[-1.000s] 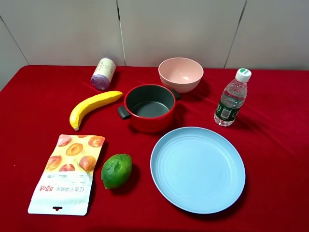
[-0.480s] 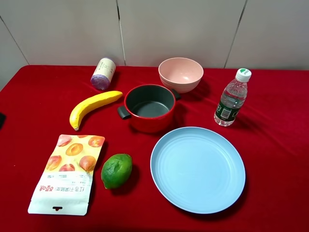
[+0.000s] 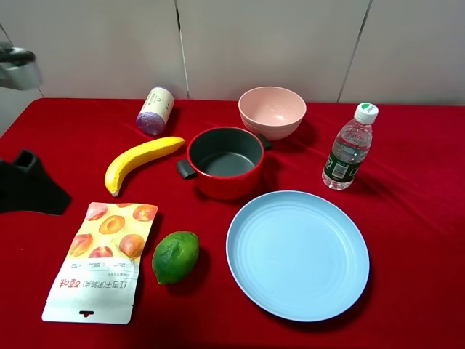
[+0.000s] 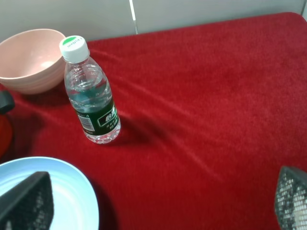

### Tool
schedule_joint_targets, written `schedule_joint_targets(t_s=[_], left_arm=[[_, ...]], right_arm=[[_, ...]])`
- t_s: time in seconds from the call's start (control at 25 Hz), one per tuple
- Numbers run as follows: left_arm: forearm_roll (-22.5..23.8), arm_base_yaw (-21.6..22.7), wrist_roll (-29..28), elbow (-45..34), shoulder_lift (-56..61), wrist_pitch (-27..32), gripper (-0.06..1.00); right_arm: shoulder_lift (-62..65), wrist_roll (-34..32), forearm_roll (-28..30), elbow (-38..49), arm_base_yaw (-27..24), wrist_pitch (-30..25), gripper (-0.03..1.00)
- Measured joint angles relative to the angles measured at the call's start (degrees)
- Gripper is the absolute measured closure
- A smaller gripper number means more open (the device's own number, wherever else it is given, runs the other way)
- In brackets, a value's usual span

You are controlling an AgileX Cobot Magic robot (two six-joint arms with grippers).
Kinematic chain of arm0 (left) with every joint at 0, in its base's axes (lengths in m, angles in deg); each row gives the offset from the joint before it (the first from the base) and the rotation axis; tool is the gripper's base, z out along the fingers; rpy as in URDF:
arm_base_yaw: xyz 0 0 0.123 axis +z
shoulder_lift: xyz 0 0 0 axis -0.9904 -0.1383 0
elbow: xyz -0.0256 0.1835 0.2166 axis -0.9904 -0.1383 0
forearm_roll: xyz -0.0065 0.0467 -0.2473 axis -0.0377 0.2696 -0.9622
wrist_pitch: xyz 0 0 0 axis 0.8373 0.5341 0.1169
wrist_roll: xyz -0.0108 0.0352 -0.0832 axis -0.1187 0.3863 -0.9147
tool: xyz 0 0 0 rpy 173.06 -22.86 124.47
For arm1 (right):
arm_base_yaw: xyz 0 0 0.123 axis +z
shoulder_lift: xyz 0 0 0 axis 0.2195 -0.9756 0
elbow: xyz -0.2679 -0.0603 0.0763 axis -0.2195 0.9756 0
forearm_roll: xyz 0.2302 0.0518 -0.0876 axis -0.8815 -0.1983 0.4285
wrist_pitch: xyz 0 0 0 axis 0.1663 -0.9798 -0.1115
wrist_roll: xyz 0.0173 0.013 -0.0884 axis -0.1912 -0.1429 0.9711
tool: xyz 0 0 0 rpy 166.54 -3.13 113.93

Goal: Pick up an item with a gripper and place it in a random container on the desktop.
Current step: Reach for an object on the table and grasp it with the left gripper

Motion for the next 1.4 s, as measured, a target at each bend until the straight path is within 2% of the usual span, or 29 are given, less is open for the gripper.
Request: schedule_joint_targets(t_s=[0.48, 0.92, 1.2, 1.4], left_arm=[[-0.6, -11.8, -0.4, 0.0, -12.6, -7.5, -0.02], [-0.8, -20.6, -1.3, 2.7, -25.2, -13.8, -0.02], [-0.8, -24.9, -1.3, 5.6, -33.7, -15.5, -0.01], [-0.8, -26.3, -1.4, 6.6, -38.3, -17.3, -0.01]], right_arm=[[0.0, 0.0, 0.0, 0.0, 0.0, 0.0, 0.28], [0.0, 0.0, 0.0, 0.0, 0.0, 0.0, 0.28], [0.0, 0.0, 0.0, 0.0, 0.0, 0.0, 0.28], [0.0, 0.0, 0.0, 0.0, 0.0, 0.0, 0.28]])
